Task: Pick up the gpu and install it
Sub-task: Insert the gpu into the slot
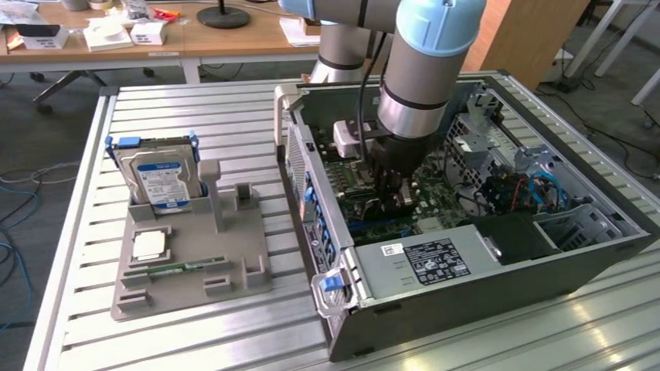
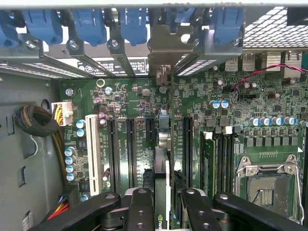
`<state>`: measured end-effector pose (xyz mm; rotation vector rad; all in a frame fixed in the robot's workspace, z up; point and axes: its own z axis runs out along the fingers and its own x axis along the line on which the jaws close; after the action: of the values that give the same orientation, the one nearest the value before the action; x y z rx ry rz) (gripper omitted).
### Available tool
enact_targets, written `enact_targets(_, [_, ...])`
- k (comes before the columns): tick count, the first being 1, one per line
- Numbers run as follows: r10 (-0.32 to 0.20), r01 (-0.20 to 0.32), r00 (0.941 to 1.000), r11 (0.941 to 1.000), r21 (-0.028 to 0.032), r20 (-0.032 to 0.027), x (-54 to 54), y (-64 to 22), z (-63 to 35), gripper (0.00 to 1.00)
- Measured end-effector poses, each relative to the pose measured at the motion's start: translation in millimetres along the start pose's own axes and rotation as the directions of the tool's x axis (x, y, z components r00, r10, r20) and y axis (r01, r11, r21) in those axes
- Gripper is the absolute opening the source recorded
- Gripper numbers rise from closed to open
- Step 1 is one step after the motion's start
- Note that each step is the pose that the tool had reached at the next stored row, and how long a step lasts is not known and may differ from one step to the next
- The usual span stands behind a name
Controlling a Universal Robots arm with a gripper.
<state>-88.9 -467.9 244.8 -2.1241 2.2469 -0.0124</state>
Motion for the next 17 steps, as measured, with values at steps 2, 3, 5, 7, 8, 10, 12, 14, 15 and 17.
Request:
enact_targets(2, [0.001, -0.001, 1.0000, 1.0000, 0.0000, -0.0006, -0.6, 0.1, 0.0, 0.26])
enact_targets(3, [0.002, -0.002, 1.0000, 1.0000, 0.0000, -0.0008, -1.1, 0.1, 0.0, 0.26])
enact_targets(5, [0.004, -0.004, 1.0000, 1.0000, 0.0001, -0.0007, -2.0, 0.1, 0.1, 0.26])
enact_targets(7, [0.006, -0.006, 1.0000, 1.0000, 0.0000, -0.0010, -2.0, 0.1, 0.1, 0.26])
enact_targets(8, [0.007, -0.007, 1.0000, 1.0000, 0.0002, -0.0011, -2.0, 0.1, 0.1, 0.26])
enact_targets(10, [0.008, -0.008, 1.0000, 1.0000, 0.0002, -0.0012, -2.1, 0.1, 0.1, 0.26])
enact_targets(12, [0.008, -0.008, 1.0000, 1.0000, 0.0002, -0.0013, -2.1, 0.2, 0.1, 0.26])
enact_targets(14, [0.008, -0.008, 1.0000, 1.0000, 0.0002, -0.0015, -2.1, 0.2, 0.1, 0.26])
enact_targets(15, [0.008, -0.008, 1.0000, 1.0000, 0.0002, -0.0015, -2.1, 0.3, 0.1, 0.26])
enact_targets(17, [0.008, -0.008, 1.0000, 1.0000, 0.0002, -0.0014, -2.1, 0.3, 0.1, 0.26])
